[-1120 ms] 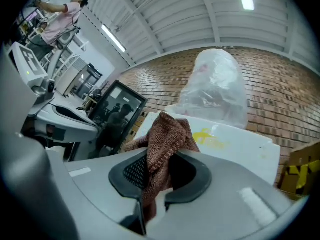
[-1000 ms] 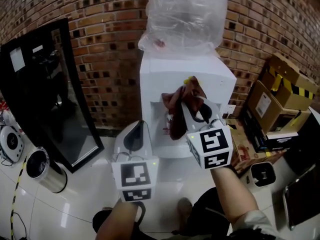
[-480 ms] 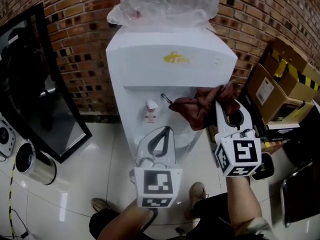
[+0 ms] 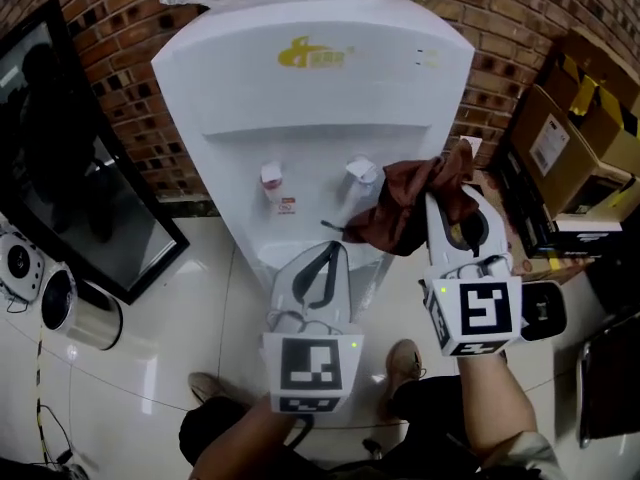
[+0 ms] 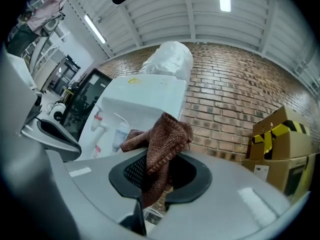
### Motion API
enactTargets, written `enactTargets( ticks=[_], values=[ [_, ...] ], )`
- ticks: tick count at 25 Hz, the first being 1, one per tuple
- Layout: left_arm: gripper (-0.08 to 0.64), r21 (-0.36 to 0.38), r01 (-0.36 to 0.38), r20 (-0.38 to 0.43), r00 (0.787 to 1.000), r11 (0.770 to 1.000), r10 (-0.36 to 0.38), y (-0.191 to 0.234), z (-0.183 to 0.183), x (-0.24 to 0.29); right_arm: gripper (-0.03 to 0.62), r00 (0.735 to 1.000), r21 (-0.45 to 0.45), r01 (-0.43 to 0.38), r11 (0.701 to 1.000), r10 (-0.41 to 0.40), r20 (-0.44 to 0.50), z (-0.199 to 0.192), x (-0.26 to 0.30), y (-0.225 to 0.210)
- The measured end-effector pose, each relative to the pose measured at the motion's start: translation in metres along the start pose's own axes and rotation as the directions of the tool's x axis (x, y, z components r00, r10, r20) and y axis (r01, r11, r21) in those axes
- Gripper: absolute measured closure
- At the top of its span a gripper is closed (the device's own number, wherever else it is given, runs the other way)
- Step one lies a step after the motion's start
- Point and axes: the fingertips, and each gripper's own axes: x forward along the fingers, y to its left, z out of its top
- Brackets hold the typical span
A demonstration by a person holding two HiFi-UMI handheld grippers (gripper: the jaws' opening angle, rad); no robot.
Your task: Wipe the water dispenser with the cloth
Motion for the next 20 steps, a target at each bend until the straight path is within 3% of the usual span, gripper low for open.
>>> enactTargets(
  ticks=[3, 5, 8, 12, 17, 20],
  values=[
    [0.560, 0.094, -0.032, 0.001, 0.999, 0.995, 0.032, 0.018, 0.003, -0.013, 0.506, 0.998, 0.046, -0.066, 0.997, 0.065, 0.019, 0.002, -0.009, 0.013],
    [0.560, 0.121, -0.108, 0.033, 0.994, 0.987, 0.105, 0.044, 0.013, -0.025, 0.506, 0.988, 0.057, -0.141, 0.988, 0.136, 0.072, 0.015, -0.012, 0.039],
    [0.560, 0.068, -0.246, 0.049, 0.969, 0.967, 0.243, 0.088, 0.016, -0.048, 0.506, 0.949, 0.023, -0.285, 0.958, 0.279, 0.145, 0.035, -0.017, 0.100],
    [0.560, 0.034, -0.335, -0.008, 0.942, 0.942, 0.335, 0.129, -0.015, -0.068, 0.505, 0.889, -0.033, -0.448, 0.894, 0.449, 0.095, 0.030, -0.015, 0.180],
    [0.560, 0.010, -0.408, -0.103, 0.908, 0.913, 0.407, 0.165, -0.057, -0.090, 0.506, 0.840, 0.000, -0.536, 0.844, 0.534, 0.092, 0.027, 0.008, 0.244],
    [0.560, -0.002, -0.453, -0.115, 0.886, 0.892, 0.449, 0.181, -0.062, -0.110, 0.506, 0.815, 0.016, -0.574, 0.818, 0.570, 0.103, 0.029, 0.021, 0.272]
  ],
)
